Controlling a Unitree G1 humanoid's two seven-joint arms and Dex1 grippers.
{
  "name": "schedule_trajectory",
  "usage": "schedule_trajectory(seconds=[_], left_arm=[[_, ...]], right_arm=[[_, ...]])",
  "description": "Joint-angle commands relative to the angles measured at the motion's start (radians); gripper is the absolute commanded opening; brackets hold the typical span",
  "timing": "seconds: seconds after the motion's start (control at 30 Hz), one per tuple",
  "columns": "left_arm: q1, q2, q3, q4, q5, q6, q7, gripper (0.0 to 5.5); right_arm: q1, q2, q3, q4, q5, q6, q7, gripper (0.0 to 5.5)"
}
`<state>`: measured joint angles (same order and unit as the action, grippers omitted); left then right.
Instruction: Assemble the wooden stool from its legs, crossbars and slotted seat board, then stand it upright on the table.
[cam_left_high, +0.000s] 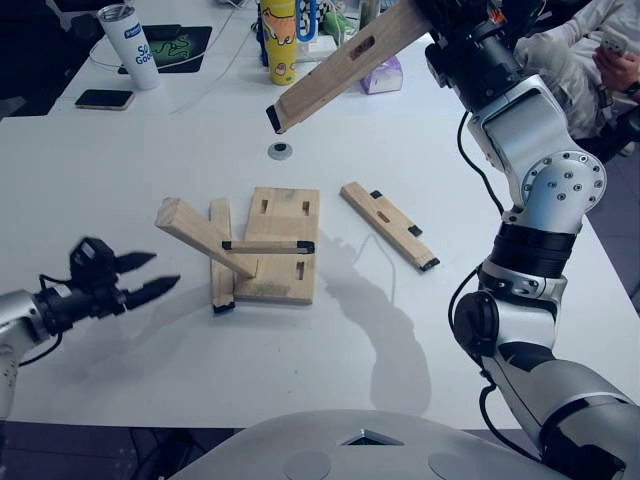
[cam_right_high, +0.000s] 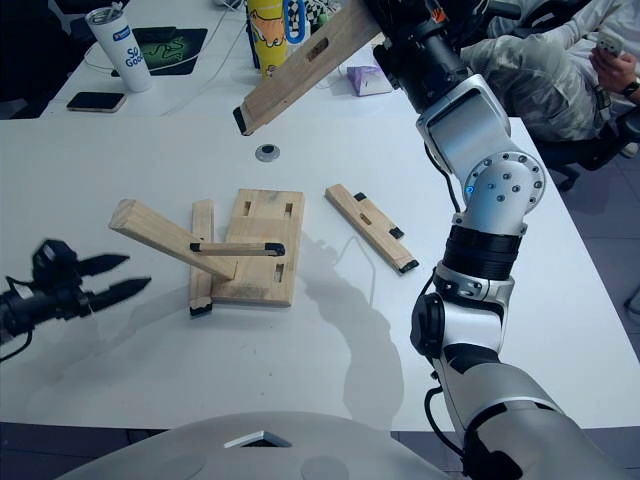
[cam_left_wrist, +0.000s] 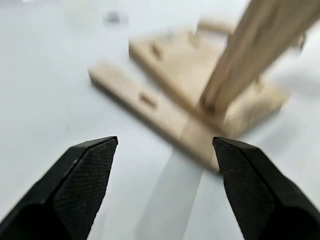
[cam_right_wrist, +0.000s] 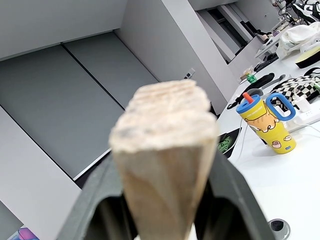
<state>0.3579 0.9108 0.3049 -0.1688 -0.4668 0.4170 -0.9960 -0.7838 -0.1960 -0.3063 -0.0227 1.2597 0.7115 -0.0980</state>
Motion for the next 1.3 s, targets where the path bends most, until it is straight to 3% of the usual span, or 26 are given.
schedule_trajectory(seconds=[0.03, 0.53, 0.93, 1.3], left_arm=[[-0.009, -0.039, -0.066, -0.084, 0.019, -0.007, 0.015, 3.54], [-0.143, -0.217, -0.338, -0.078, 0.203, -0.075, 0.165, 3.54], [-0.230, -0.284, -0.451, 0.044, 0.325, -0.137, 0.230, 3.54], [-0.400, -0.482, -0.520, 0.157, 0.398, -0.190, 0.380, 3.54]], right_arm=[[0.002, 0.006, -0.010, -0.011, -0.006, 0.007, -0.008, 1.02], [-0.015, 0.027, -0.004, 0.009, -0.019, 0.025, 0.006, 1.02], [-0.005, 0.038, -0.003, -0.005, -0.029, 0.024, 0.004, 1.02], [0.073, -0.073, 0.088, -0.082, -0.342, 0.044, -0.007, 1.02]])
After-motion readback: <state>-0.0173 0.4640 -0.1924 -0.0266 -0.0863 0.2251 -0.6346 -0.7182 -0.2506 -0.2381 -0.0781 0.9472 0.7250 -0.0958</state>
